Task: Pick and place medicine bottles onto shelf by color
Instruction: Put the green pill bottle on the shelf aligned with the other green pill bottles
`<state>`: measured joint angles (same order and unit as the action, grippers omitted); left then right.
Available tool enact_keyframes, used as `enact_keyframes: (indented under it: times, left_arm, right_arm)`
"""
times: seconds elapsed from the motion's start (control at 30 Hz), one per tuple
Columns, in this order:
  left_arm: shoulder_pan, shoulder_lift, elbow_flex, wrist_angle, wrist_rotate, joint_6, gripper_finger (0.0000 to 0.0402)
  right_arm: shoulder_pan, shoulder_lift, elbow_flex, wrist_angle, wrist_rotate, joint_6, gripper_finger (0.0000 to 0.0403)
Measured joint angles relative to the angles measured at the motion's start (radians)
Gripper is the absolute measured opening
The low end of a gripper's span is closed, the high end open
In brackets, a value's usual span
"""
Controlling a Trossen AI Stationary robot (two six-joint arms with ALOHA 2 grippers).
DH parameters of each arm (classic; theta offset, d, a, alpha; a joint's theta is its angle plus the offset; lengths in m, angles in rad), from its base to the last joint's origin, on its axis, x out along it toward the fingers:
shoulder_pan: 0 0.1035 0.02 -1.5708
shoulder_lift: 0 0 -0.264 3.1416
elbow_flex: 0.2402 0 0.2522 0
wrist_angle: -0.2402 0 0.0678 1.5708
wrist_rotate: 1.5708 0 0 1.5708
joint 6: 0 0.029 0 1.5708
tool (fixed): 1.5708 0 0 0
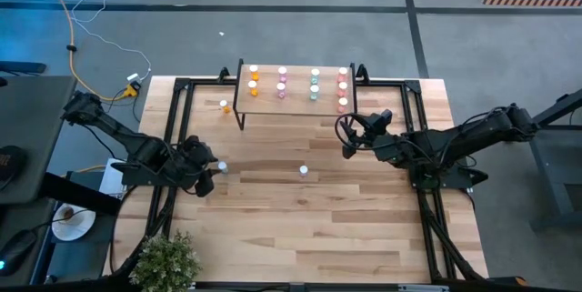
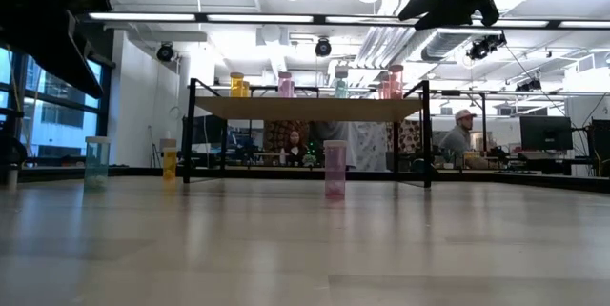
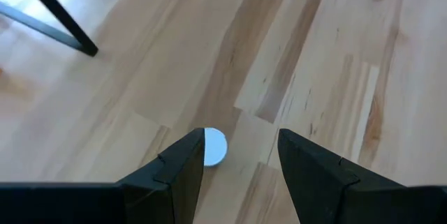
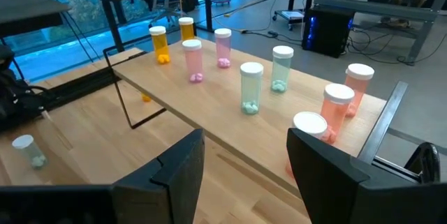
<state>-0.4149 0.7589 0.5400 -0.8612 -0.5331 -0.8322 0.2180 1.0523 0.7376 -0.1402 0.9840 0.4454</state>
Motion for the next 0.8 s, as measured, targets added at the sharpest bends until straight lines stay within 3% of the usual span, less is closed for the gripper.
enact_keyframes:
  times: [0.33, 0.6, 0.8]
  left_arm:
    - [0.003, 0.071, 0.0, 0.001, -0.079, -0.243, 0.0172]
    - [0.019, 0.094, 0.0, 0.002, -0.076, -0.282, 0.0174]
    - [0.049, 0.094, 0.0, 0.002, -0.034, -0.276, 0.0198]
  right_arm:
    - [0.0, 0.0, 0.0, -0.014, -0.001, 0.0, 0.0197]
    - [0.0, 0.0, 0.0, -0.021, -0.01, 0.0, 0.0197]
    - [0.0, 0.002, 0.0, -0.021, -0.035, 0.0, 0.0197]
